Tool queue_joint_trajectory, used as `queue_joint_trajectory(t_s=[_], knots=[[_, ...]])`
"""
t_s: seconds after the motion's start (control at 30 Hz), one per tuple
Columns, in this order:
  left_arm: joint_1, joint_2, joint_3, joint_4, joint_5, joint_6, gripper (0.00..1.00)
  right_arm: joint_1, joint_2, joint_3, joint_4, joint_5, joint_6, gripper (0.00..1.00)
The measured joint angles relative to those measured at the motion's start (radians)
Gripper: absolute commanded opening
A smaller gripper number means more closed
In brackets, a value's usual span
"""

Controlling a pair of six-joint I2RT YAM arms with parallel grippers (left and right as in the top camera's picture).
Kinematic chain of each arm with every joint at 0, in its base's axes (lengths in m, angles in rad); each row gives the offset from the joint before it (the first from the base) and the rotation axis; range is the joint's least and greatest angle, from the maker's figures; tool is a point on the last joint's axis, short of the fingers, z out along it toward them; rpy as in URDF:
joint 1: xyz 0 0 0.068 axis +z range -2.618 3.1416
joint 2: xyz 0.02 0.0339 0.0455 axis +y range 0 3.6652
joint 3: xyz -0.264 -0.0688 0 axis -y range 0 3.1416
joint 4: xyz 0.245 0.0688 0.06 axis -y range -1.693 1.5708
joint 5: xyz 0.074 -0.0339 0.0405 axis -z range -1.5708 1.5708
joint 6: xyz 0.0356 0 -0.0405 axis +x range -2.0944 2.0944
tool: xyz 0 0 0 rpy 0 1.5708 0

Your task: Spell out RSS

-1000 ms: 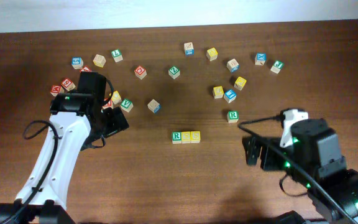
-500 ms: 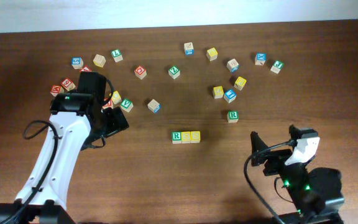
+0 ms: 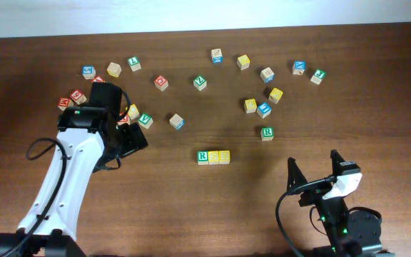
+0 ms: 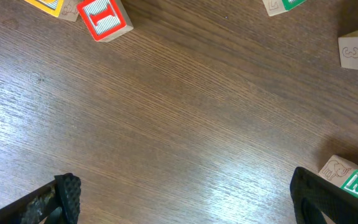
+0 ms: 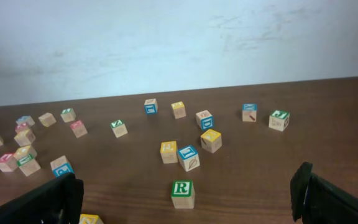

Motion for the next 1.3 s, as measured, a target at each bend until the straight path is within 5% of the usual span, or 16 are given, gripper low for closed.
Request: queue_joint_trajectory(t_s=[0.57,0.87,1.3], knots=[[0.0,0.0,0.0,0.0,0.0,0.0,0.99,-0.061,-0.013,-0.001,0.042,0.072,-0.07,0.98],[0.0,0.0,0.0,0.0,0.0,0.0,0.99,-0.083,-0.015,-0.179,0.28,0.038,-0.071,0.98],[0.0,0.0,0.0,0.0,0.0,0.0,0.99,-0.084,-0.015,-0.196,0.206,0.026,-0.117,0.98]])
